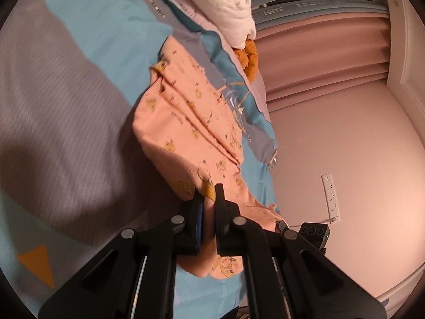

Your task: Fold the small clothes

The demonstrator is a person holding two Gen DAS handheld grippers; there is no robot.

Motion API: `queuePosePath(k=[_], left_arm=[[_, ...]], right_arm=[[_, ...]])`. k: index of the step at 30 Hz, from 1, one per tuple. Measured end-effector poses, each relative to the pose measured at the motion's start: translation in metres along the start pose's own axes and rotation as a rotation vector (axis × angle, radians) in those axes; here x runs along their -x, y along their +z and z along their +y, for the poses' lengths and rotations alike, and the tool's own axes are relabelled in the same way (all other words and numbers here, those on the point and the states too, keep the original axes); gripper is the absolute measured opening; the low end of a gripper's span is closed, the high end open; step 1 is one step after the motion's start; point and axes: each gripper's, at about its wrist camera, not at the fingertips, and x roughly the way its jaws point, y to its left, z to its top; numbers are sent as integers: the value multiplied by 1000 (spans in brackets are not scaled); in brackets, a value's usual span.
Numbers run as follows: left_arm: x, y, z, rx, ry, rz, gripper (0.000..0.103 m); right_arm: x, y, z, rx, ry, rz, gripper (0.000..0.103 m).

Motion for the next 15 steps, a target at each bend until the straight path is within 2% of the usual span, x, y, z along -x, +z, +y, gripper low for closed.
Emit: queuePosePath(k=[7, 15], left_arm=[[-9, 22, -15, -45, 0, -15, 4], [-29, 58, -27, -66, -38, -33, 4]], right_arm=[[2, 19, 2, 19, -1, -35, 6], [-3, 51, -3, 17, -28, -88, 6]])
